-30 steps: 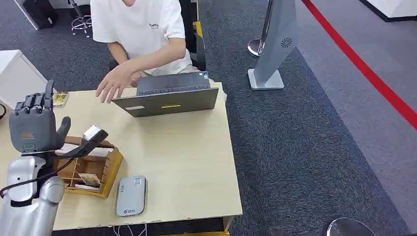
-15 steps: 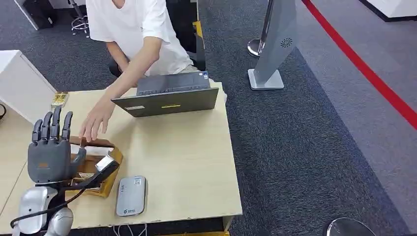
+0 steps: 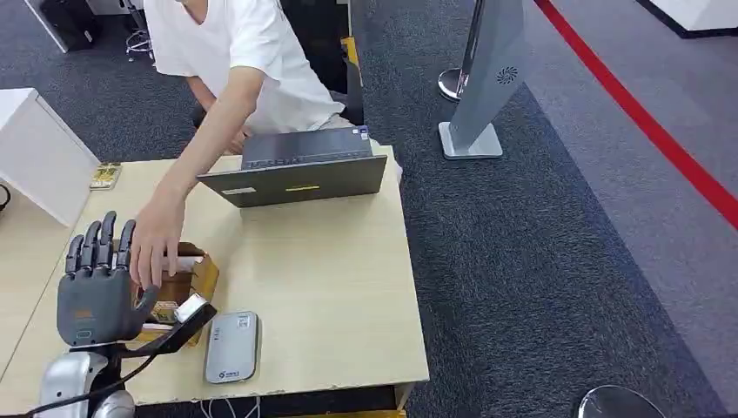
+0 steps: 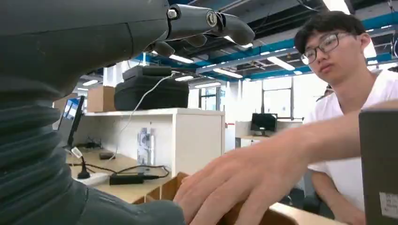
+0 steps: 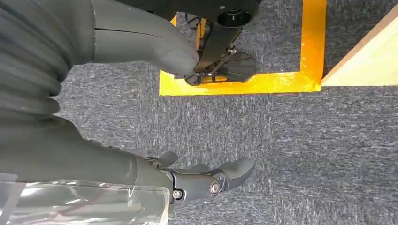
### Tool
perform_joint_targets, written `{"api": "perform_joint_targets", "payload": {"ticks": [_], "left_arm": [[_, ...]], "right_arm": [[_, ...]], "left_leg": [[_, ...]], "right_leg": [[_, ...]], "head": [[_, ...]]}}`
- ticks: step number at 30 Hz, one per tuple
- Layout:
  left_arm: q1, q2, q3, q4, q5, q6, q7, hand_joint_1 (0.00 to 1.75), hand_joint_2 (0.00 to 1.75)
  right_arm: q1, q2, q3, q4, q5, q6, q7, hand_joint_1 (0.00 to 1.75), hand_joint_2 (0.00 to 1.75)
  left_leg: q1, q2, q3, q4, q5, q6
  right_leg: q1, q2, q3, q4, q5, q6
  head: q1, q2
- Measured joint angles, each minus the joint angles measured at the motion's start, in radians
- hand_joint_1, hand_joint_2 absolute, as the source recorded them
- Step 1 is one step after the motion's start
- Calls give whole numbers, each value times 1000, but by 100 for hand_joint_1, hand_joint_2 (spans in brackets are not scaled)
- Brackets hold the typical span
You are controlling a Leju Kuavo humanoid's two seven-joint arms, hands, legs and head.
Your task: Pass the card to the sensor for recognition and then transmit it.
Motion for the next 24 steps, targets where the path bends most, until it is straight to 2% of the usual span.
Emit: {"api": "perform_joint_targets", "payload": {"ticks": [16,24], "left_arm": [[137,-43,0,-2,16,4,10,0,175],[152,-49,0,-2,17,6,10,0,175]], "right_arm": [[7,0,-14,0,0,-7,13,0,175],[7,0,-15,0,0,-10,13,0,175]], "left_leg": [[0,0,0,0,0,0],[0,0,0,0,0,0]], "right_leg": [[0,0,0,0,0,0],[0,-1,0,0,0,0]], "head": [[0,0],[0,0]]}}
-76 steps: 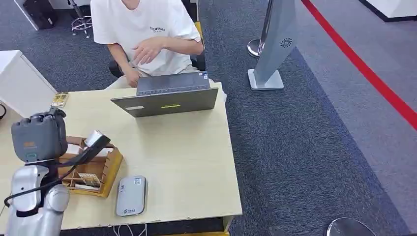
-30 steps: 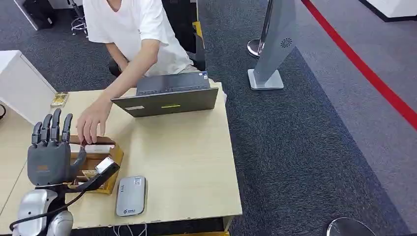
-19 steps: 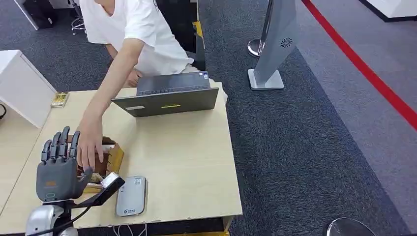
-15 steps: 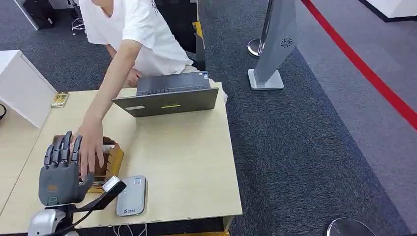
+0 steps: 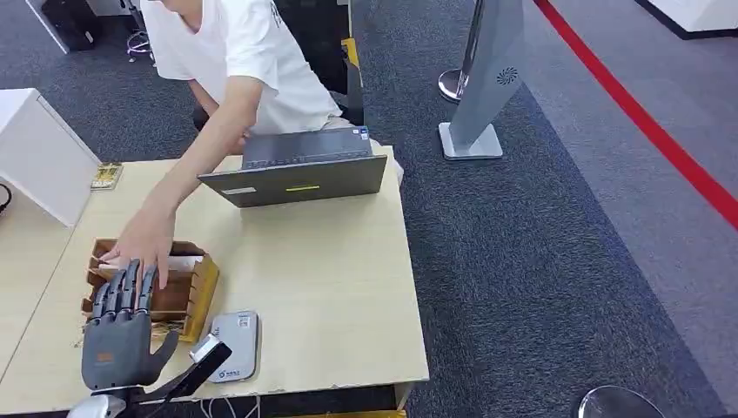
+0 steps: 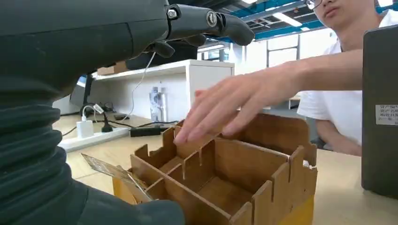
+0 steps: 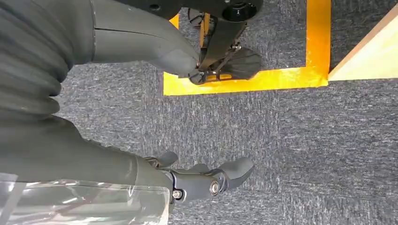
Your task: Pass the card to the sensor for recognition and then transmit it.
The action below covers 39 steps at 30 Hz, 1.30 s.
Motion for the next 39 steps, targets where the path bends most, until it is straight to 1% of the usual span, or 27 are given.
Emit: {"api": "perform_joint_targets", "payload": {"ticks": [6,12,21,30,36,39], "left_arm": [[10,-3,2,1,2,3,6,0,175],[45,-19,18,22,8,18,8,0,175],[61,-34,35,46,15,18,7,0,175],[91,-41,82,52,25,37,7,0,175],[95,-42,113,59,25,47,7,0,175],[89,-43,122,69,18,57,-4,0,175]], "right_arm": [[1,0,0,0,0,-1,2,0,175],[3,0,0,0,9,-1,2,0,175],[4,0,0,0,17,-3,0,0,175],[4,0,0,0,20,-2,0,0,175],[4,0,0,0,30,-2,0,0,175],[4,0,0,0,37,-2,0,0,175]], "left_leg": [[0,0,0,0,0,0],[0,0,0,0,0,0],[0,0,0,0,0,0],[0,0,-1,0,0,0],[0,0,0,0,0,0],[0,0,0,0,0,0]], "right_leg": [[0,0,0,0,0,0],[0,0,0,0,0,0],[0,0,0,0,0,0],[0,0,0,0,0,0],[0,-1,0,0,0,0],[0,-1,0,0,0,0]], "head": [[0,0],[0,0],[0,0],[0,0],[0,0],[0,0]]}}
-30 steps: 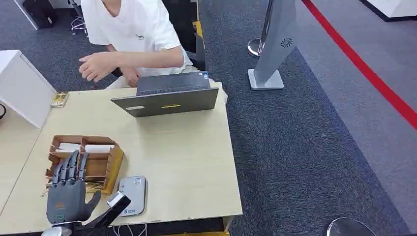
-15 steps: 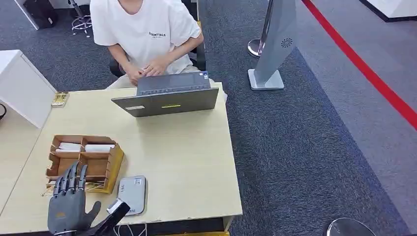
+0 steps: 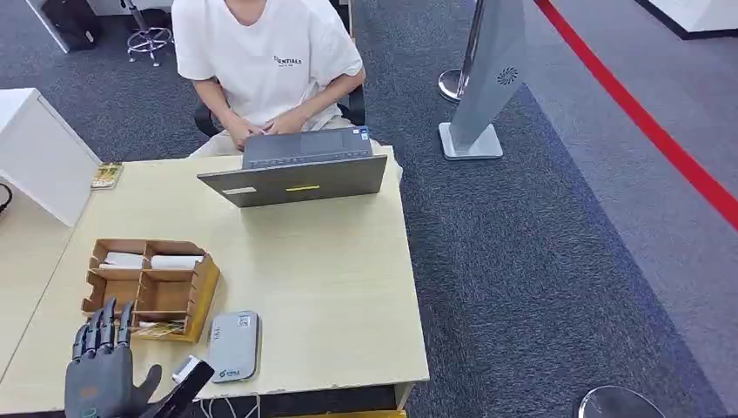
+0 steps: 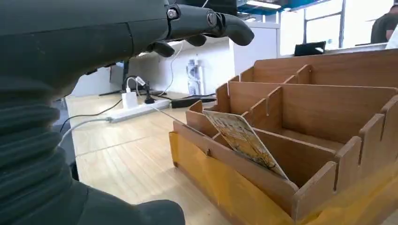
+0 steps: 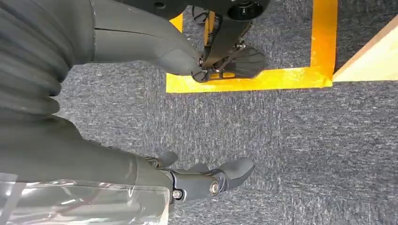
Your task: Pass the card to the sensor for recognition and then transmit it.
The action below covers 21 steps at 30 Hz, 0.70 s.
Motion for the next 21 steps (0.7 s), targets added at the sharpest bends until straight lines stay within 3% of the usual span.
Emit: {"api": "perform_joint_targets", "payload": {"ticks": [9,12,21], "left_arm": [[-8,-4,6,10,-8,14,-11,0,175],[-73,-29,10,93,-71,143,-61,0,175],[-118,-56,9,166,-91,167,-70,0,175]], "right_arm": [[0,0,0,0,2,0,0,0,175],[-4,1,1,0,27,-2,4,0,175],[-11,2,2,0,32,-2,11,0,175]], "left_leg": [[0,0,0,0,0,0],[0,0,0,0,0,0],[0,0,0,0,0,0]], "right_leg": [[0,0,0,0,0,0],[0,0,0,0,0,0],[0,0,0,0,0,0]], "head": [[0,0],[0,0],[0,0]]}}
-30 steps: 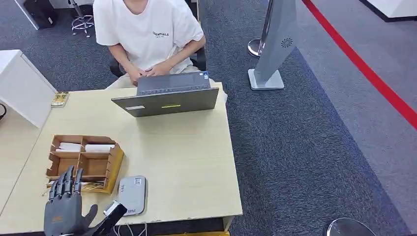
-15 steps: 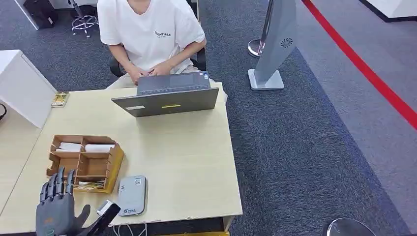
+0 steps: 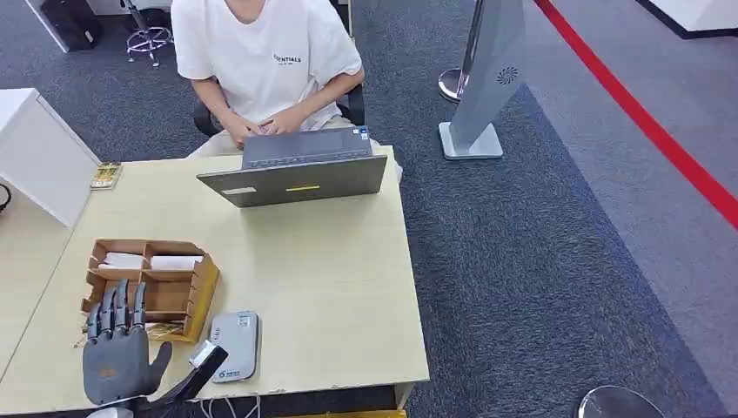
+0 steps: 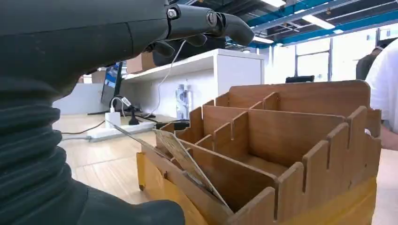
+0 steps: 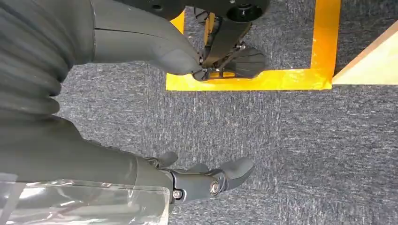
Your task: Pass the card to the sensor for recognition and then transmit it.
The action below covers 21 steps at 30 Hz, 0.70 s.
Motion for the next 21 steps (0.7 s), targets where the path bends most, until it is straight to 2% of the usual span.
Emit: {"api": "perform_joint_targets", "payload": {"ticks": [15,16,21], "left_arm": [[-16,-8,0,35,1,0,6,0,175],[-16,-8,0,37,1,0,10,175,175],[-19,-7,-1,47,15,-9,12,175,175]], "right_arm": [[0,0,0,0,0,0,4,0,175],[0,0,0,0,0,0,4,0,175],[0,0,0,0,0,1,4,0,175]], "left_leg": [[0,0,0,0,0,0],[0,0,0,0,0,0],[0,0,0,0,0,0]], "right_leg": [[0,0,0,0,0,0],[0,0,0,0,0,0],[0,0,0,0,0,0]], "head": [[0,0],[0,0],[0,0]]}}
